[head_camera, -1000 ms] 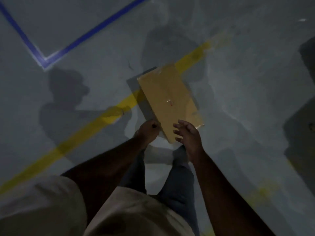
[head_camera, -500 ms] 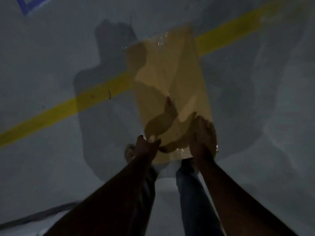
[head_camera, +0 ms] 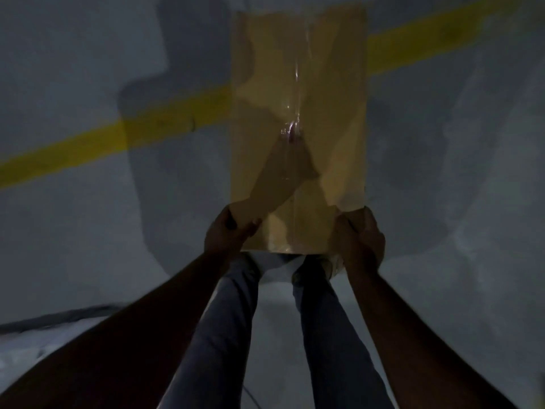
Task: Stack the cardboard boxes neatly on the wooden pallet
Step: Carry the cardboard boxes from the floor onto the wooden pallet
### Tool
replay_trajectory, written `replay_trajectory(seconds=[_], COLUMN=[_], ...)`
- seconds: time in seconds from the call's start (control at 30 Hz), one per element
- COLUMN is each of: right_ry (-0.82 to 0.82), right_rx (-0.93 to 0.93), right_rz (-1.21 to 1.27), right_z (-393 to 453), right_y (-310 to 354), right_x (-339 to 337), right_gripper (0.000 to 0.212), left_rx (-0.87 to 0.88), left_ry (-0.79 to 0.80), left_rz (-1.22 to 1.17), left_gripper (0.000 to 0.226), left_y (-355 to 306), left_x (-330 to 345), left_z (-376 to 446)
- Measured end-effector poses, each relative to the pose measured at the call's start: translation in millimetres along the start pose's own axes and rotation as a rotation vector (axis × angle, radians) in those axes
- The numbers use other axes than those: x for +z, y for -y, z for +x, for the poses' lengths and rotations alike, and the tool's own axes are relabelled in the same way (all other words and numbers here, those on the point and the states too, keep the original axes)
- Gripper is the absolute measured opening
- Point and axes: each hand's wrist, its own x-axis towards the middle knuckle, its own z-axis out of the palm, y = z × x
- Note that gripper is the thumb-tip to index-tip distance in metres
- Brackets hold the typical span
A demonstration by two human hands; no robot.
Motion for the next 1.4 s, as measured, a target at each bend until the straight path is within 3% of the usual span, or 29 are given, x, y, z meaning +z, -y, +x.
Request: replay_trajectory(seconds=[0.07,0.13,0.23,0.3,0.33,0.43,0.53,0.63,0.7,0.83,0.97,1.07,1.4], right_ry=[-0.01,-0.018,0.086,0.159,0.177,0.221,0.276,0.297,0.316,0.383,0.435,0.447,0.491], right_rx=[-0.086,-0.048,-0.065,-0.15,-0.194,-0.33,-0.466,-0.575,-0.608,-0.723,-0.802,-0.8,-0.759], right_rz=[0.129,0.388,0.61,0.563,0.52,0.37,0.246,0.169,0.125,0.091,0.101,0.14,0.08], right_z=[-38.1,-79.3,-144.7,-193.0,-222.8,-311.3,-387.5,-447.6,-484.5,-535.2,-567.7,-573.8,-580.1], right_y=[24.7,57.5,119.0,170.3,199.6,274.4,322.5,366.7,397.9,455.1,512.1,557.4,763.5], right_x=[-13.9,-29.1,-47.1,-53.4,-56.2,-53.9,-42.4,-26.7,-7.9,34.4,79.6,117.5,270.2], right_gripper=[0.049,0.032,0.04,0.051,0.052,0.033,0.056,0.053,0.064,0.061,0.033,0.024,0.032], left_rx=[0.068,0.124,0.104,0.057,0.027,-0.004,0.099,0.247,0.286,0.319,0.377,0.387,0.284], left_ry=[0.0,-0.024,-0.075,-0.14,-0.175,-0.261,-0.283,-0.294,-0.342,-0.45,-0.51,-0.505,-0.526], left_rz=[-0.074,-0.203,-0.434,-0.522,-0.562,-0.683,-0.728,-0.769,-0.811,-0.907,-0.907,-0.864,-0.923], left_gripper=[0.044,0.029,0.021,0.007,0.011,0.028,0.042,0.041,0.038,0.027,0.033,0.024,0.017], left_y=[-18.9,-41.0,-73.6,-82.7,-83.1,-84.0,-80.9,-81.5,-79.2,-84.2,-103.0,-129.2,-226.3], left_x=[-38.7,-81.1,-157.7,-208.7,-234.9,-311.5,-380.5,-437.6,-479.5,-557.1,-624.9,-678.9,-863.7], left_z=[-26.9,-54.8,-101.4,-135.7,-154.5,-215.5,-264.8,-294.9,-307.4,-303.3,-275.5,-244.4,-119.9])
